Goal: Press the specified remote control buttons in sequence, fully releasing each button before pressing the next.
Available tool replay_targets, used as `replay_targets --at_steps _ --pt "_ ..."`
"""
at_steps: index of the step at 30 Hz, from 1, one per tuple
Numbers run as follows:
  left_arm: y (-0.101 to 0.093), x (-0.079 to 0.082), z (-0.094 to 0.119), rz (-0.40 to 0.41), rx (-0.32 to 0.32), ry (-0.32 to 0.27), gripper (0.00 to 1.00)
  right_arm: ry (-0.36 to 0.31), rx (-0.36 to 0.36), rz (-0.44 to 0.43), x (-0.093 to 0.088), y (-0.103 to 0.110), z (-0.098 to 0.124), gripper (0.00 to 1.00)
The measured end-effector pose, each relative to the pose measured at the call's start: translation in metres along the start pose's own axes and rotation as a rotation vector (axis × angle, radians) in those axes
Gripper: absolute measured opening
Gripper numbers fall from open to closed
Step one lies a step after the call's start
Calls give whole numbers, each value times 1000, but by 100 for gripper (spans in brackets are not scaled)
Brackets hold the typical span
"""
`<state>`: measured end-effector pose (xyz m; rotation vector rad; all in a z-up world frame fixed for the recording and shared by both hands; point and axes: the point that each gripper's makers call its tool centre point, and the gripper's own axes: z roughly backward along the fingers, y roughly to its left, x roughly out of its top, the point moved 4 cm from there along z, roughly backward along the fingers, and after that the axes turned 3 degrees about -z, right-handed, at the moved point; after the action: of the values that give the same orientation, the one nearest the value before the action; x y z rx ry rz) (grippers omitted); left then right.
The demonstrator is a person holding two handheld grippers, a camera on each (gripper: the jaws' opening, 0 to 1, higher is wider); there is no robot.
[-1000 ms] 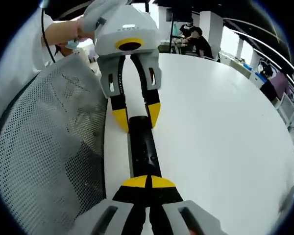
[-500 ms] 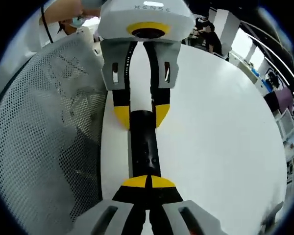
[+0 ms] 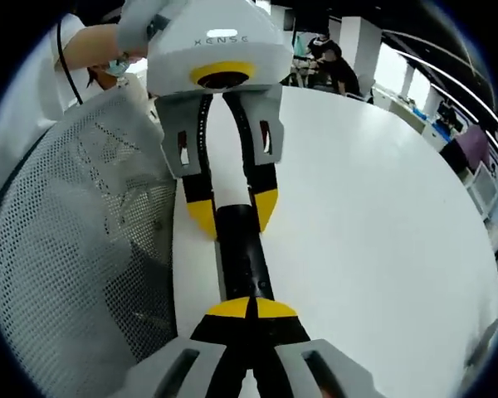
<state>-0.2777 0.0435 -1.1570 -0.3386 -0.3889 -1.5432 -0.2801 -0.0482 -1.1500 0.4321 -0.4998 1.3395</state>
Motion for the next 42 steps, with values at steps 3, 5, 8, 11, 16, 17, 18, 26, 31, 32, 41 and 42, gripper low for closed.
replay_targets --at_steps 3,5,8,11,16,17,18,26,31,32,41,42 --pt "0 0 0 1 0 1 24 9 -1 46 -1 0 -1 0" --pt "0 0 0 -1 0 3 24 19 -6 42 0 1 -2 0" --pt "0 0 0 -3 -3 2 24 31 -21 34 1 1 -2 0" --pt "0 0 0 0 -2 0 24 39 -32 30 1 1 -2 0" --pt "0 0 0 4 -1 5 24 22 -21 25 0 1 0 0" --pt "0 0 -1 4 -1 4 24 27 -16 33 0 2 0 0" --pt "0 0 0 7 -1 2 24 30 -7 26 1 4 0 0" --pt "0 -1 -1 14 1 -10 24 37 29 86 7 16 -6 0" --pt "0 -1 -1 12 1 -11 24 55 36 97 10 15 -8 0" --pt "0 -1 -1 11 0 -12 24 60 42 99 11 16 -9 0" --pt "1 0 -1 8 0 -10 24 96 33 87 11 18 -12 0" --pt "1 0 -1 8 -1 -10 24 93 29 96 10 18 -11 0"
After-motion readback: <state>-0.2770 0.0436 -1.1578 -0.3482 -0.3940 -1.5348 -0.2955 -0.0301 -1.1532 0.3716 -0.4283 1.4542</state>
